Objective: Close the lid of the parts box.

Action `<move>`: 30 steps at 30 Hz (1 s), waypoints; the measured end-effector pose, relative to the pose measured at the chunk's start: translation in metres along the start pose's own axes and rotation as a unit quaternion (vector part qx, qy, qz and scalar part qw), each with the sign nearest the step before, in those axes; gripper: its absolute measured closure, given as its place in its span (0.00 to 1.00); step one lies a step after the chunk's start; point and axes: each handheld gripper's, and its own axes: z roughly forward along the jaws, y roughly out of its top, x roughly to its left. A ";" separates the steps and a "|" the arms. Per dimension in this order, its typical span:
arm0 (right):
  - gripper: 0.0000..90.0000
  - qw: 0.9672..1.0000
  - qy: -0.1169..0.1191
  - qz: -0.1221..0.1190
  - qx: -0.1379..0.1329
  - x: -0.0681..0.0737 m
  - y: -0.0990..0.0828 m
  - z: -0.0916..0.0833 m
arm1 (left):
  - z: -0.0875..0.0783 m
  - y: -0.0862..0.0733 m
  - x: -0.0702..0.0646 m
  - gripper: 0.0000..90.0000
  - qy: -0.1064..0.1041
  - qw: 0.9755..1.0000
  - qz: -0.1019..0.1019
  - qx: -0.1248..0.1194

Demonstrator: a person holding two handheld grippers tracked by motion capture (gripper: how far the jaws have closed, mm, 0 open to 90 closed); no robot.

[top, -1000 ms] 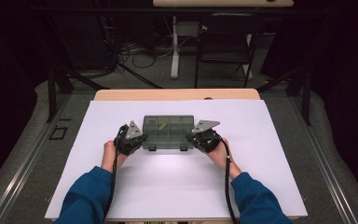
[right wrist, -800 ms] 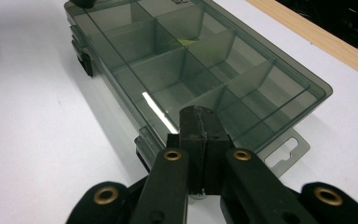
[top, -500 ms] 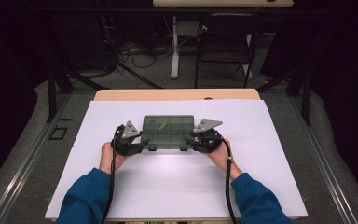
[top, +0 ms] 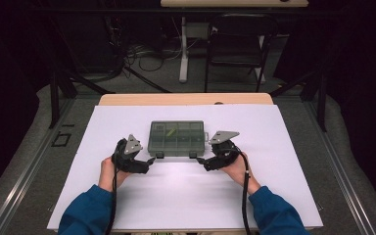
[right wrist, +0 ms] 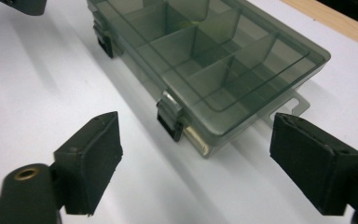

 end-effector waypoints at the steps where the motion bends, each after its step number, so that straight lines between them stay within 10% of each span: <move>1: 0.16 1.000 0.000 0.000 0.000 0.001 -0.001 -0.002 | -0.002 -0.001 -0.001 0.16 0.001 1.000 -0.001 -0.001; 30: 0.05 1.000 -0.024 -0.014 0.007 0.029 -0.047 -0.054 | -0.031 -0.047 -0.036 0.00 0.008 1.000 -0.012 0.008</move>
